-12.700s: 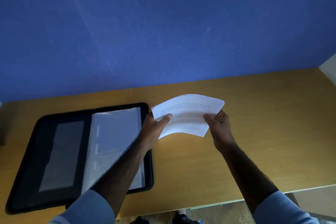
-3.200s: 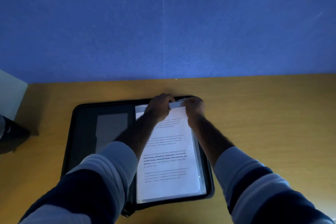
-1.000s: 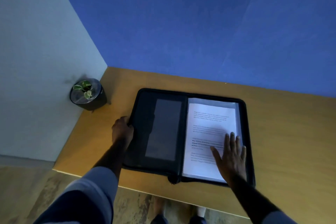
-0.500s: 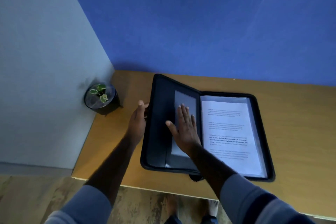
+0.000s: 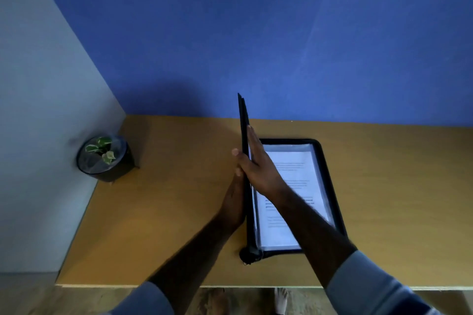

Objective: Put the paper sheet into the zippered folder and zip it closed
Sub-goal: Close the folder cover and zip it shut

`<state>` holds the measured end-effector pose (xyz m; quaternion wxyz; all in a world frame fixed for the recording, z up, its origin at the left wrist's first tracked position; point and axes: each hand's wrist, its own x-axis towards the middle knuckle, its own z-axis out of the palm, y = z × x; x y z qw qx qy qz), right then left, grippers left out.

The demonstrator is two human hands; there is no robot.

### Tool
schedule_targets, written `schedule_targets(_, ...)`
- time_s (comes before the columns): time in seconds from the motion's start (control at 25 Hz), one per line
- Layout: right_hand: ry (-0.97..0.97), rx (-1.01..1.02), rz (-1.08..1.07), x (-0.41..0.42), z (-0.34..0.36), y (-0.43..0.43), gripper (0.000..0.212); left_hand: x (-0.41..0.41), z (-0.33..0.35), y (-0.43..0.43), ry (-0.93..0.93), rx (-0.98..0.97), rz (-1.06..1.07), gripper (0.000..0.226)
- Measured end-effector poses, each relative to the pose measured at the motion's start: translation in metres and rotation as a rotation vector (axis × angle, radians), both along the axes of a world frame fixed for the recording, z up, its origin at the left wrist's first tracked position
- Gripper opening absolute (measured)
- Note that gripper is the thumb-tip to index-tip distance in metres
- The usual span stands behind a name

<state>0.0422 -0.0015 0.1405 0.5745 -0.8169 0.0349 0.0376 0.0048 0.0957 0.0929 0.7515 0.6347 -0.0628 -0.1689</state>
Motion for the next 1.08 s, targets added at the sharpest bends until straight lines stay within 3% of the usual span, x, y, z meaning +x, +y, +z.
schedule_targets(0.2,-0.029,-0.089,-0.001,-0.007,0.025,-0.059,0.066,-0.004,-0.043,-0.034,-0.191,0.164,-0.086,0.055)
schedule_targets(0.44,-0.001,-0.16,-0.023,-0.016,0.025,-0.138,0.064,-0.001,-0.073,-0.063,-0.201,0.67,-0.099,0.089)
schedule_targets(0.72,0.09,-0.101,-0.113,-0.03,-0.029,-0.228,0.053,-0.008,-0.084,-0.112,-0.236,1.095,-0.232,0.082)
schedule_targets(0.88,0.22,-0.172,-0.235,-0.034,-0.073,-0.256,0.049,-0.011,-0.094,-0.125,-0.345,1.3,-0.295,0.083)
schedule_targets(1.08,0.31,-0.218,-0.257,-0.043,-0.11,-0.27,0.046,-0.016,-0.104,-0.115,-0.448,1.422,-0.341,0.078)
